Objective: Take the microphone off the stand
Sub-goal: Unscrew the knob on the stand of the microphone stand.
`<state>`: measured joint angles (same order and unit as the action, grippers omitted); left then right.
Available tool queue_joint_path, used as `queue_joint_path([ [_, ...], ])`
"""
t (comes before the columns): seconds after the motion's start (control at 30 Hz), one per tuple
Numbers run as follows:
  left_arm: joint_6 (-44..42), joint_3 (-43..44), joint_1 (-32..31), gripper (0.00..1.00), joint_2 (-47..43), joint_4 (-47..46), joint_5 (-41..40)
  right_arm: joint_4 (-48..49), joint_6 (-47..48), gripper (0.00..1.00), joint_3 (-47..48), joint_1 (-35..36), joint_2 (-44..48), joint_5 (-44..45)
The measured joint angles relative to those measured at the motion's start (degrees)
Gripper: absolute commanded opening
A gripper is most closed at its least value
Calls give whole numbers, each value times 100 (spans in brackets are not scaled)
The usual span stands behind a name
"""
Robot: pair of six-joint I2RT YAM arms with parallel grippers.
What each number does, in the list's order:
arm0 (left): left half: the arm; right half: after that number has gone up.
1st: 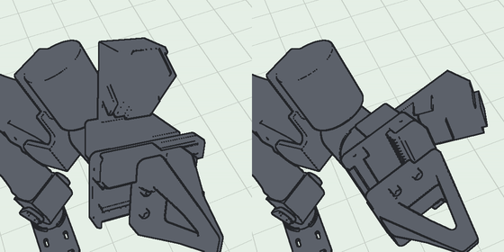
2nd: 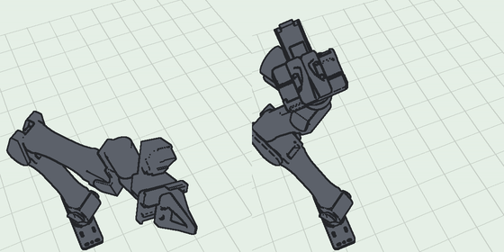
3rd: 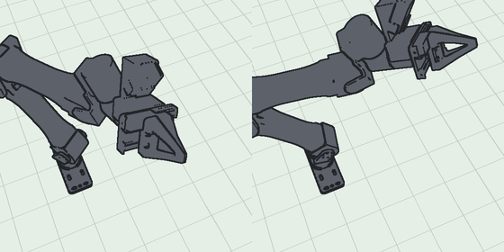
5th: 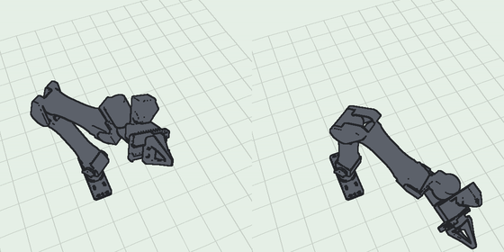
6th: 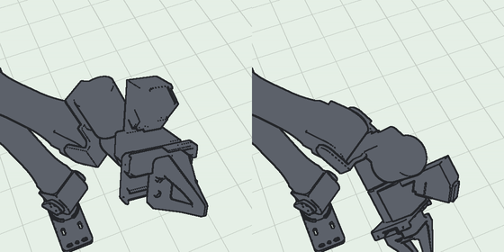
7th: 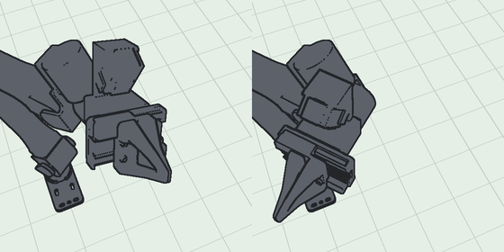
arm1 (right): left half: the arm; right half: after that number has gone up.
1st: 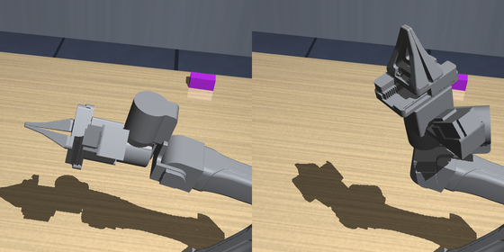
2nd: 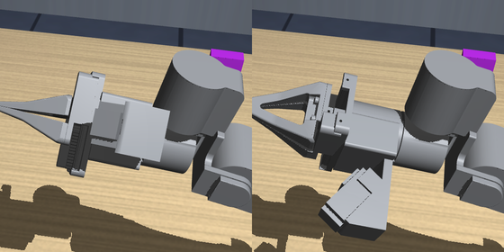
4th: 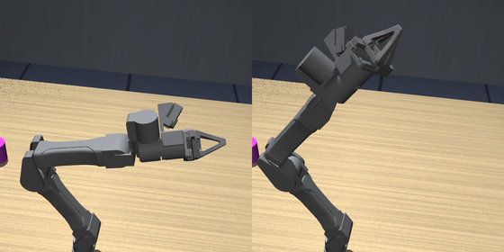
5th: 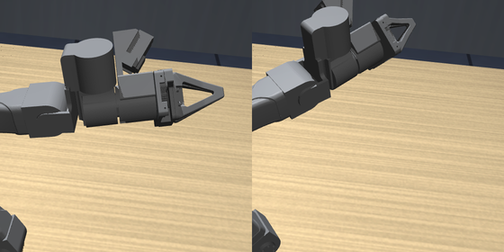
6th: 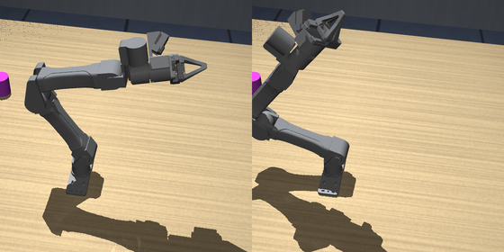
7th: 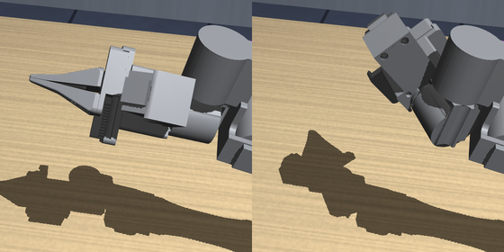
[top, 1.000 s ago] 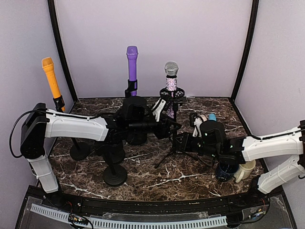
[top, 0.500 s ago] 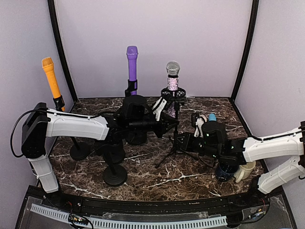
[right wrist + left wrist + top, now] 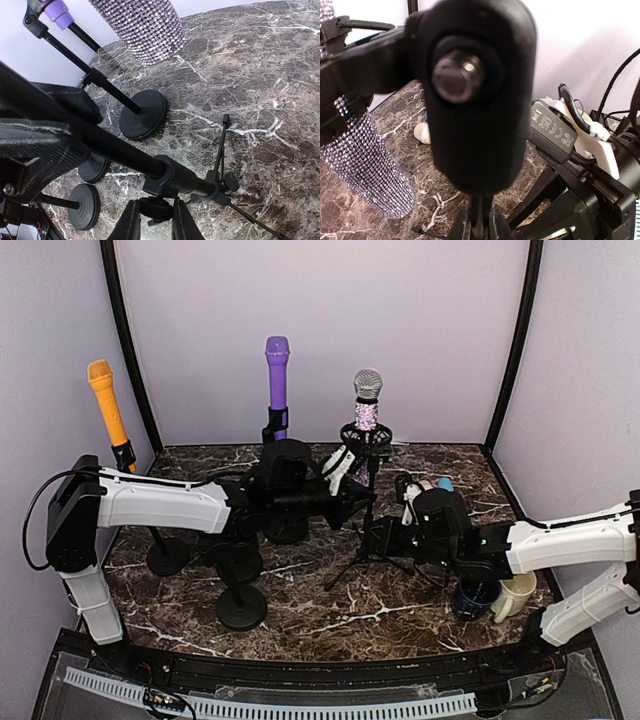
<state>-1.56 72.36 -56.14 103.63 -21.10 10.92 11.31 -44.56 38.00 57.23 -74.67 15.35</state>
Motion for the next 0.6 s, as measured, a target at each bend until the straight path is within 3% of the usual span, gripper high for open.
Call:
queue_joint_path([
  [0.6,-52,70,-39,0,33,96,-348,-1250,118,0,1054,660,-730,1768],
])
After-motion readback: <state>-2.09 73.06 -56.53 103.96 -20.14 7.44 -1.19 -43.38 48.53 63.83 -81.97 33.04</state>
